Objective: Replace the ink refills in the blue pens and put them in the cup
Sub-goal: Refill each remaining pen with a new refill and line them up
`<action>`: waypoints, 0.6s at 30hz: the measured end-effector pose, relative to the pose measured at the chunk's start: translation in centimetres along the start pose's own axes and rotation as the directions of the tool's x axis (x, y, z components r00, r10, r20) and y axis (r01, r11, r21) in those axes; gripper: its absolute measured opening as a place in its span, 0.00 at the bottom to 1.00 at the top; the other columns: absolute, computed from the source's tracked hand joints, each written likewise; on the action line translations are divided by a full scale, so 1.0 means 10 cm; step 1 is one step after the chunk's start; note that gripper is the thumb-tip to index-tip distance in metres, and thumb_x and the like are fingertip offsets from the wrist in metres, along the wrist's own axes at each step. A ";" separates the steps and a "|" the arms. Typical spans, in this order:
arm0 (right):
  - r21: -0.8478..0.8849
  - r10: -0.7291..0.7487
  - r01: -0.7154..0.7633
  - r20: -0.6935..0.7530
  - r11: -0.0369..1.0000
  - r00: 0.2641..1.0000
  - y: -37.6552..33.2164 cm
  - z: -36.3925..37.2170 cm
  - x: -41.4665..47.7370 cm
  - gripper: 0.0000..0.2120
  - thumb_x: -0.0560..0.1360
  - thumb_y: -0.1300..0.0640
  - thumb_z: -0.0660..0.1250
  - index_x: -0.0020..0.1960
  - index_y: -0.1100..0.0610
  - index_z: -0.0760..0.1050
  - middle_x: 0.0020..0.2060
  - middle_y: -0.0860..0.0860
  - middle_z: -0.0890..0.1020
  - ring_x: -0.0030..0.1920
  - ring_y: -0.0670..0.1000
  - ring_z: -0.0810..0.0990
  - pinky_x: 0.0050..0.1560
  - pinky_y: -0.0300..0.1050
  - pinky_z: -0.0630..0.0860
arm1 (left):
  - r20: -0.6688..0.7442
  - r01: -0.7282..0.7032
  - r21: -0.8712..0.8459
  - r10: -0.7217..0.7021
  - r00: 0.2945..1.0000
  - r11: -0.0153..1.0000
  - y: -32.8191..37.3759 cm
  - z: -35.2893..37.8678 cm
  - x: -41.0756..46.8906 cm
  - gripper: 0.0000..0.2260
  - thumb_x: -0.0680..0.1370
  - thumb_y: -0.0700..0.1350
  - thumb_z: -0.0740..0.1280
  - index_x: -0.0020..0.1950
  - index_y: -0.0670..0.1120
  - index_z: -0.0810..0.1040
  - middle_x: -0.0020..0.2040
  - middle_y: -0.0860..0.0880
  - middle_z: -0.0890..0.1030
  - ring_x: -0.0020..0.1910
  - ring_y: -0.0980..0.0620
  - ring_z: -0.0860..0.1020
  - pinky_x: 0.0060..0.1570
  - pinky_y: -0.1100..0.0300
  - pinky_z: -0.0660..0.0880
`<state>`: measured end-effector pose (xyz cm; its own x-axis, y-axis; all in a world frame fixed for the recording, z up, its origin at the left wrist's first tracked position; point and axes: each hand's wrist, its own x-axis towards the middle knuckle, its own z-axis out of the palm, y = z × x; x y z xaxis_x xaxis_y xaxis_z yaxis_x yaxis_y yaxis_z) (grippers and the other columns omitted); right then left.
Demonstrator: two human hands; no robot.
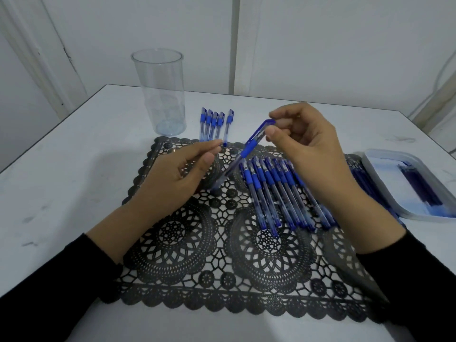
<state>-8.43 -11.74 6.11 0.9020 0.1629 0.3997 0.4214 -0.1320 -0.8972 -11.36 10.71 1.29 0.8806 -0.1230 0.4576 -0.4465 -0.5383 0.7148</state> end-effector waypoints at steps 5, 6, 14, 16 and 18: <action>-0.083 0.087 -0.077 0.126 0.994 0.988 -0.05 -0.07 0.18 0.06 0.77 0.60 0.68 0.54 0.55 0.81 0.42 0.54 0.82 0.42 0.47 0.79 0.45 0.36 0.77 | 0.099 0.096 0.324 -0.135 0.986 0.941 -0.26 -0.03 0.03 0.21 0.83 0.58 0.56 0.74 0.52 0.71 0.72 0.53 0.73 0.69 0.58 0.70 0.72 0.58 0.64; -0.099 0.105 -0.090 0.157 0.991 0.982 -0.05 -0.06 0.21 0.06 0.77 0.60 0.68 0.54 0.55 0.81 0.41 0.53 0.82 0.42 0.46 0.79 0.45 0.34 0.76 | 0.124 0.093 0.382 -0.151 0.981 0.920 -0.30 -0.02 0.03 0.22 0.83 0.58 0.56 0.75 0.51 0.70 0.74 0.53 0.70 0.73 0.56 0.67 0.74 0.57 0.60; -0.270 0.219 -0.137 0.300 0.953 0.928 0.21 0.15 0.39 0.05 0.77 0.59 0.69 0.52 0.54 0.81 0.44 0.57 0.83 0.43 0.54 0.81 0.49 0.37 0.79 | 0.218 0.131 0.557 -0.296 0.930 0.820 -0.32 0.01 0.02 0.24 0.84 0.58 0.52 0.80 0.54 0.58 0.81 0.56 0.53 0.80 0.54 0.49 0.76 0.57 0.42; -0.310 0.242 -0.138 0.328 0.941 0.913 0.30 0.18 0.43 0.04 0.77 0.58 0.70 0.50 0.52 0.82 0.41 0.54 0.82 0.40 0.47 0.78 0.45 0.35 0.78 | 0.227 0.133 0.574 -0.313 0.922 0.808 -0.31 0.01 0.02 0.24 0.84 0.58 0.51 0.80 0.54 0.57 0.81 0.56 0.52 0.80 0.54 0.48 0.76 0.57 0.42; -0.348 0.259 -0.133 0.346 0.928 0.902 0.39 0.20 0.46 0.04 0.76 0.57 0.70 0.50 0.54 0.82 0.38 0.49 0.81 0.38 0.43 0.76 0.43 0.33 0.76 | 0.228 0.134 0.577 -0.317 0.921 0.806 -0.30 0.01 0.02 0.26 0.83 0.61 0.48 0.80 0.54 0.57 0.81 0.56 0.53 0.80 0.54 0.48 0.76 0.56 0.42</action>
<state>-2.83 -9.53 4.10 0.8902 0.4513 0.0628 0.3036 -0.4847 -0.8203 -9.81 12.16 -0.81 0.9884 -0.1327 0.0744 -0.1500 -0.9311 0.3324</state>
